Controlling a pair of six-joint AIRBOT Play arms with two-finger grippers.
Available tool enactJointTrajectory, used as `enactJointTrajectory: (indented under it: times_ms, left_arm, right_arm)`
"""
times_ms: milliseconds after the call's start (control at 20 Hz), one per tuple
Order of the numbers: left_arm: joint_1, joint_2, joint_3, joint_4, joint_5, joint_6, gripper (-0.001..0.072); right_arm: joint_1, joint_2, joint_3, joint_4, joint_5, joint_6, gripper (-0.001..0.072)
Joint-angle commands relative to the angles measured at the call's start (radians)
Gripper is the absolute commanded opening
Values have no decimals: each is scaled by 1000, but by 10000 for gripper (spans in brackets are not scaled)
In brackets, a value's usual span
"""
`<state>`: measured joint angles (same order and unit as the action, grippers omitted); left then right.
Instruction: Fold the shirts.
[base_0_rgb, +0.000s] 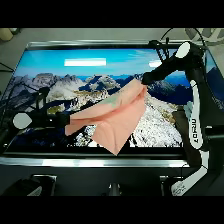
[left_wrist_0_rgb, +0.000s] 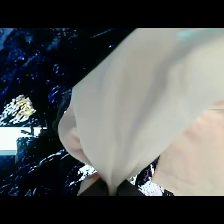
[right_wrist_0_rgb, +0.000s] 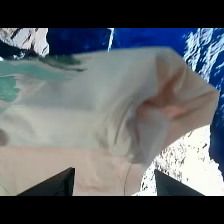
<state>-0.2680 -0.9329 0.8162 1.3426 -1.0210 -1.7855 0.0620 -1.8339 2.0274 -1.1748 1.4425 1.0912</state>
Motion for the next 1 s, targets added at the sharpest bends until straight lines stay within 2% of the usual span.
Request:
enactJointTrajectory:
  times_ms: [0, 100, 150, 300, 400, 500, 750, 950]
  left_arm:
    - [0, -25, -18, -23, 8, 71, 27]
    - [0, -25, -18, -23, 8, 84, 27]
    - [0, -25, -18, -23, 8, 84, 27]
    - [0, -24, -18, -23, -8, 84, 27]
    - [0, -23, -18, -23, -23, 84, 27]
    - [0, -11, -18, -23, -48, 86, 27]
    - [0, 62, -18, -24, -55, 100, 27]
    - [0, 74, -18, -24, -53, 100, 27]
  right_arm:
    - [-48, -11, 0, 26, 254, -71, 519]
    - [-52, 10, -50, -30, 399, -63, 500]
    - [-39, 46, -133, -31, 388, -55, 497]
    - [49, 227, -556, -18, 131, -58, 502]
    - [104, 301, -798, 29, -15, -62, 594]
    - [110, 308, -927, 87, -92, -45, 603]
    - [111, 308, -1046, 291, -288, -8, 591]
    - [111, 286, -1047, 320, -370, 70, 547]
